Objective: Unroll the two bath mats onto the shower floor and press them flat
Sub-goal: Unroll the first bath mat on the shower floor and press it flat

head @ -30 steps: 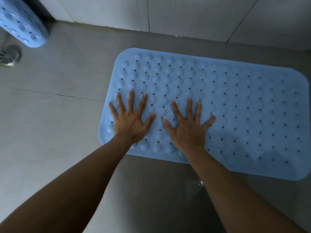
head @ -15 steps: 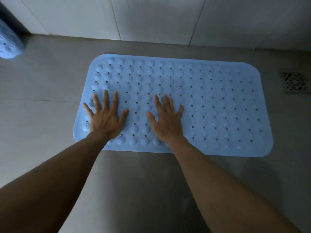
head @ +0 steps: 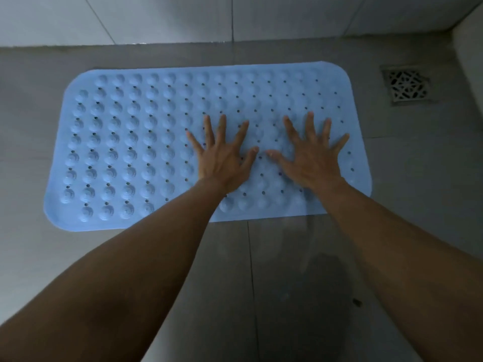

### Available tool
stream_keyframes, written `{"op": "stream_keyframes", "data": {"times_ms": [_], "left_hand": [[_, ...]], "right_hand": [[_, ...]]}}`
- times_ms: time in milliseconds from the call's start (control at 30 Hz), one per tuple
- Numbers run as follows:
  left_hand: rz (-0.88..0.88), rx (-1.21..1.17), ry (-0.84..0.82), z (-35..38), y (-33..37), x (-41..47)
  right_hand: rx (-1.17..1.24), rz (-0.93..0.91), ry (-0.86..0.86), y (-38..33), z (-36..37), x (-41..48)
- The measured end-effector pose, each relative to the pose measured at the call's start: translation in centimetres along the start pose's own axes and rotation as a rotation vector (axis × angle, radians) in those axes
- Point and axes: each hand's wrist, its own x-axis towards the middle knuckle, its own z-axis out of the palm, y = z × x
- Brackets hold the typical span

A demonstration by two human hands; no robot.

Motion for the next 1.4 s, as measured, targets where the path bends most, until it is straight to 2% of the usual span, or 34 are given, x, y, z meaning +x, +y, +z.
{"op": "stream_keyframes", "data": {"times_ms": [267,633,967,1233,1400], "left_hand": [[-0.102,0.076,-0.040,0.9,1.3,0.9],[-0.136,0.082,-0.052,0.7,1.9,1.3],[-0.122,0.063,-0.076,0.2,1.6,1.1],[-0.041,-0.037,-0.202,-2.3,-0.3,0.1],[-0.022,-0.071,-0.125,-4.1,-2.5,-2.9]], "right_hand": [[0.008,0.016,0.023,1.2,1.1,0.6],[0.007,-0.013,-0.006,1.8,0.5,0.9],[0.030,-0.009,-0.031,2.0,0.5,1.1],[0.076,-0.022,-0.152,1.2,-1.1,-0.9],[0.096,-0.083,-0.132,-2.1,-3.2,-3.5]]}}
